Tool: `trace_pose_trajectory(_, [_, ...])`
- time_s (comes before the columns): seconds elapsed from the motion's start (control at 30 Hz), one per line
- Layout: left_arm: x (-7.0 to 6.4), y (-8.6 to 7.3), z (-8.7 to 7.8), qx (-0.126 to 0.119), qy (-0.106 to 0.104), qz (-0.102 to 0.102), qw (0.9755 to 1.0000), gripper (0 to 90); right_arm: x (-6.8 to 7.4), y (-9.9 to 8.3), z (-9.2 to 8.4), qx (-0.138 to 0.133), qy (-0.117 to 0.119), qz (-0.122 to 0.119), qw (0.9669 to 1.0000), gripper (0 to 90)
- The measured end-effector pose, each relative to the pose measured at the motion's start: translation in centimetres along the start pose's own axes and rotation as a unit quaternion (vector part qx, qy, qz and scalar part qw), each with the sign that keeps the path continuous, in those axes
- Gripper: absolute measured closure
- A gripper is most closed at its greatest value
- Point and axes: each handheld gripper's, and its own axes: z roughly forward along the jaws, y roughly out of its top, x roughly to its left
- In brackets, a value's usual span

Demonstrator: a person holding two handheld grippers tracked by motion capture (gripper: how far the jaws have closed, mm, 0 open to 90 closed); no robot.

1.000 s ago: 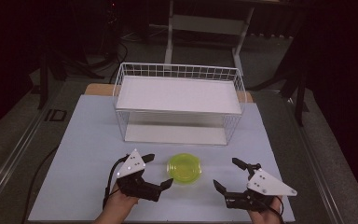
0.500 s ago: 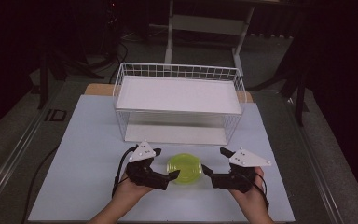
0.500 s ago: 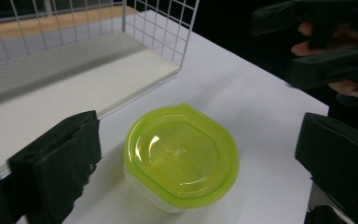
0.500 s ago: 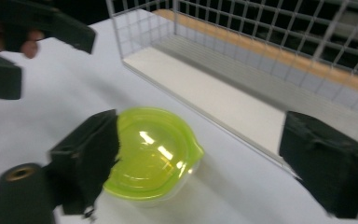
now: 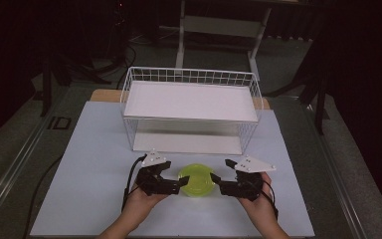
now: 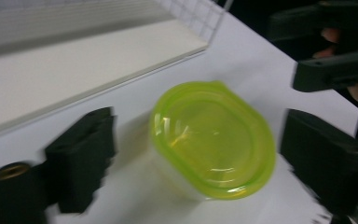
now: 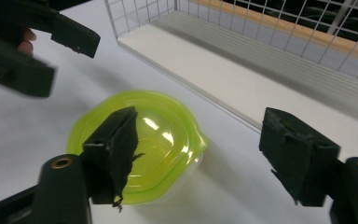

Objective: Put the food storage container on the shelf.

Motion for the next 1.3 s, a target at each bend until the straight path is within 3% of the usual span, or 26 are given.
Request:
trace_pose_trajectory(0.07, [0.3, -0.2, 0.0, 0.005, 0.007, -0.007, 0.9999, 18.1, 0.0, 0.0, 0.1, 0.004, 0.001, -0.001, 1.0, 32.5])
trace_pose_trajectory(0.1, [0.5, -0.4, 0.1, 0.011, 0.02, -0.016, 0.9996, 18.1, -0.1, -0.1, 0.2, 0.009, 0.002, 0.005, 0.9999, 34.0])
trace_pose_trajectory(0.2, [0.7, -0.8, 0.4, 0.019, 0.027, -0.039, 0.9987, 22.4, -0.5, -0.4, 0.8, 0.02, 0.008, 0.023, 0.9995, 39.7])
trace_pose_trajectory(0.33, [1.1, -1.2, 1.2, 0.038, 0.006, -0.071, 0.9968, 33.1, -0.6, -0.7, 1.5, 0.034, 0.008, 0.029, 0.999, 42.6])
trace_pose_trajectory(0.5, [0.8, -2.0, 2.1, 0.057, -0.005, -0.082, 0.995, 38.9, -0.4, -1.1, 2.3, 0.053, 0.024, 0.051, 0.997, 50.2])
trace_pose_trajectory(0.63, [0.7, -2.3, 2.4, 0.064, -0.004, -0.091, 0.9938, 44.6, -0.3, -1.7, 3.0, 0.067, 0.023, 0.06, 0.9957, 52.8])
trace_pose_trajectory(0.77, [0.7, -2.4, 2.5, 0.069, -0.015, -0.094, 0.9931, 52.1, -0.4, -2.2, 3.4, 0.077, 0.029, 0.073, 0.9939, 54.4])
trace_pose_trajectory(0.83, [0.3, -2.3, 2.4, 0.069, -0.014, -0.083, 0.9941, 57.8, -0.5, -2.3, 3.4, 0.077, 0.031, 0.085, 0.9929, 55.5])
trace_pose_trajectory(0.97, [0.1, -2.3, 2.3, 0.074, -0.029, -0.096, 0.9921, 62.2, -0.7, -2.4, 3.2, 0.083, 0.043, 0.119, 0.9886, 61.7])
trace_pose_trajectory(1.07, [-0.2, -2.3, 2.3, 0.071, -0.027, -0.091, 0.993, 63.3, -0.8, -2.5, 3.1, 0.085, 0.052, 0.144, 0.9846, 67.0])
trace_pose_trajectory(1.17, [-0.6, -2.4, 2.2, 0.069, -0.03, -0.095, 0.9926, 66.2, -0.7, -2.3, 2.9, 0.095, 0.044, 0.166, 0.9805, 70.4])
trace_pose_trajectory(1.3, [-1.0, -2.6, 1.9, 0.067, -0.023, -0.102, 0.9923, 70.1, -0.5, -2.3, 2.6, 0.097, 0.046, 0.177, 0.9784, 72.9])
